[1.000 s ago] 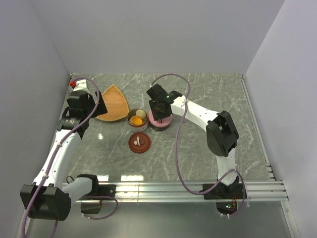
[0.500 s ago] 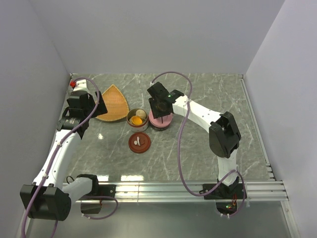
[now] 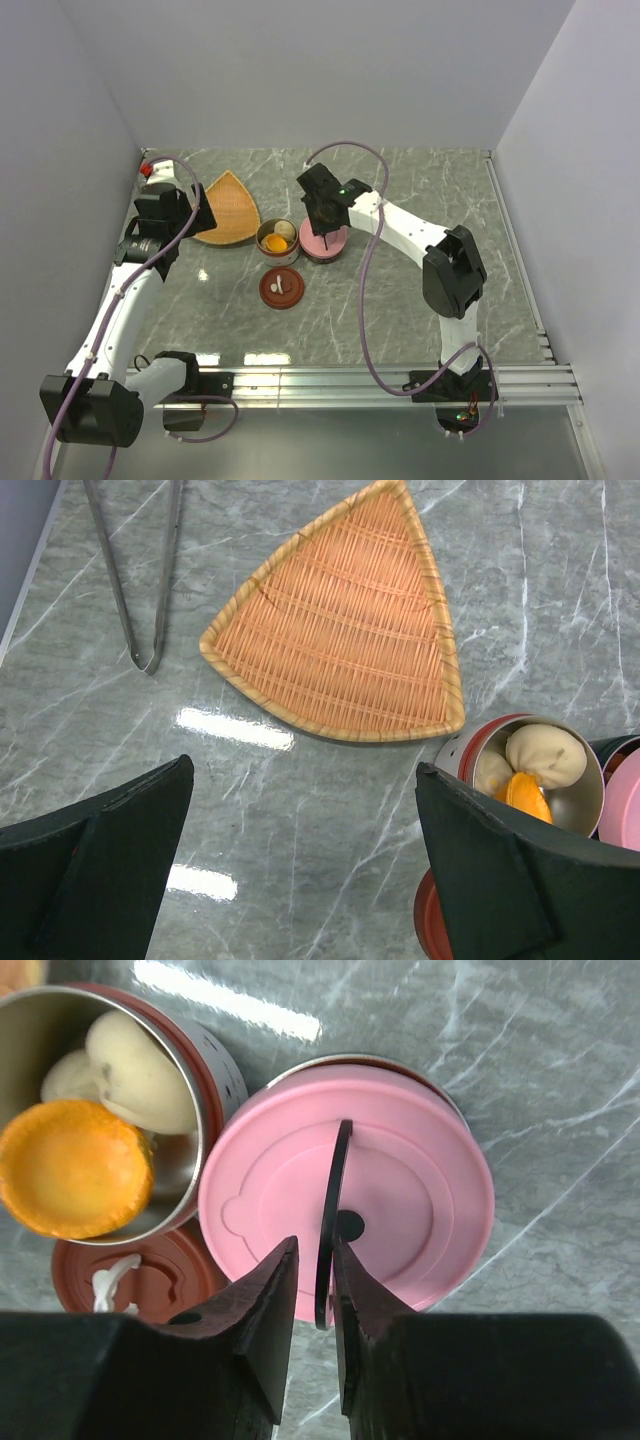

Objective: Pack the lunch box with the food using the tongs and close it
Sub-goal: Put the lid back on the lunch box

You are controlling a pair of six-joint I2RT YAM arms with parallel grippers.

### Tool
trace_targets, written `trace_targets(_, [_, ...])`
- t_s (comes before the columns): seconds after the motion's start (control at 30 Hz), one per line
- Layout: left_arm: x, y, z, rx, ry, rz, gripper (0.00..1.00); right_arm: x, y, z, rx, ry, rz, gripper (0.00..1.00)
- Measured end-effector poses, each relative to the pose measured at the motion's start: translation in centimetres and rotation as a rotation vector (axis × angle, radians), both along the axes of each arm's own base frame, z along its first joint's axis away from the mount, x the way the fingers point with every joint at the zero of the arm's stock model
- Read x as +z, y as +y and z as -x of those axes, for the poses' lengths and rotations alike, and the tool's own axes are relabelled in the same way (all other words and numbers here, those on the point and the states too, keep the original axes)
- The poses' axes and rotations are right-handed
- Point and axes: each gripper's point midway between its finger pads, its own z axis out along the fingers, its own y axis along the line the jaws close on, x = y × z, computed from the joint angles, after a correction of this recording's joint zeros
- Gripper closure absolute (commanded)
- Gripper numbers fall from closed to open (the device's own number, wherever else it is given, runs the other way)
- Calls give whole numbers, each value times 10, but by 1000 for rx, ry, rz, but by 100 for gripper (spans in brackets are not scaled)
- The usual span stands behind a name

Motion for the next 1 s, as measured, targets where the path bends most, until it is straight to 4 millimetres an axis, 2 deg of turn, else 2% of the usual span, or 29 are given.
trace_targets(0.27, [1,0,0,0,-3,0,0,16,9,-14,-8,-44,-20,74])
trace_targets(0.83, [1,-1,0,-2,-3,0,0,11,2,-20,-24,-34,-5,75])
trace_targets(1.0, [1,-1,0,-4,-3,0,1,1,-1,-24,-34,-19,8,75])
